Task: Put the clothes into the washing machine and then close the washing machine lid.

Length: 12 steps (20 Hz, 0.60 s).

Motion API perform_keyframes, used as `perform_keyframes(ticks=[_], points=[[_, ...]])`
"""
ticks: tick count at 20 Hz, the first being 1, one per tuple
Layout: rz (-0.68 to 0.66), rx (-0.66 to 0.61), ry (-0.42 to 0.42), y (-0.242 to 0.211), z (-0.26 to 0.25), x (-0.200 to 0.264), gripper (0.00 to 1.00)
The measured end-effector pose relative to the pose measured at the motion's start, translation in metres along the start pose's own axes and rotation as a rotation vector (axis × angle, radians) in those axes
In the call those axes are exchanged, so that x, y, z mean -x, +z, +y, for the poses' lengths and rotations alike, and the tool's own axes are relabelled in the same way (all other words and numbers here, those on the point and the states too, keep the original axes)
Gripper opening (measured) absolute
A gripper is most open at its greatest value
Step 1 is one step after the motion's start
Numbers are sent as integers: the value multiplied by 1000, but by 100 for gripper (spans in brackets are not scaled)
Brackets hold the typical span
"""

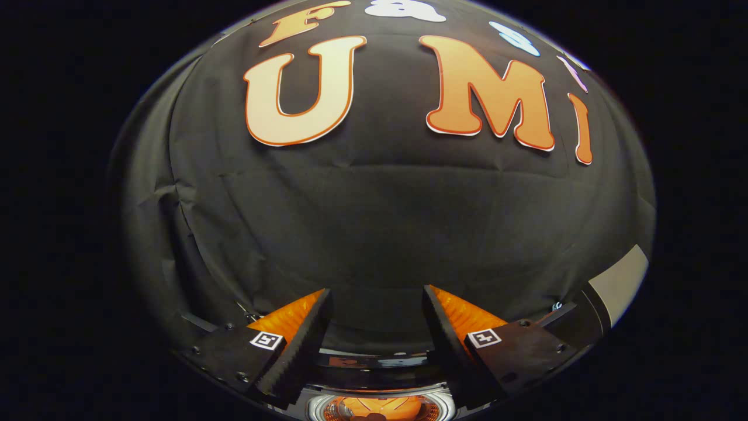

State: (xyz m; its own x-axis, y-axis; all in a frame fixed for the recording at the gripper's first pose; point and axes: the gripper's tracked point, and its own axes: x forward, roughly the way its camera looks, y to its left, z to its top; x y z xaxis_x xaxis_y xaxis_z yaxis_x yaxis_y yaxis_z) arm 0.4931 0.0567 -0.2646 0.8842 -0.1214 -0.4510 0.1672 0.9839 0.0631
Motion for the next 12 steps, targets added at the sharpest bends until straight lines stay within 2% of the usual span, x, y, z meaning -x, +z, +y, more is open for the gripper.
perform_keyframes(ticks=[12], points=[[-11, 12, 9, -27, 1, 55, 99]])
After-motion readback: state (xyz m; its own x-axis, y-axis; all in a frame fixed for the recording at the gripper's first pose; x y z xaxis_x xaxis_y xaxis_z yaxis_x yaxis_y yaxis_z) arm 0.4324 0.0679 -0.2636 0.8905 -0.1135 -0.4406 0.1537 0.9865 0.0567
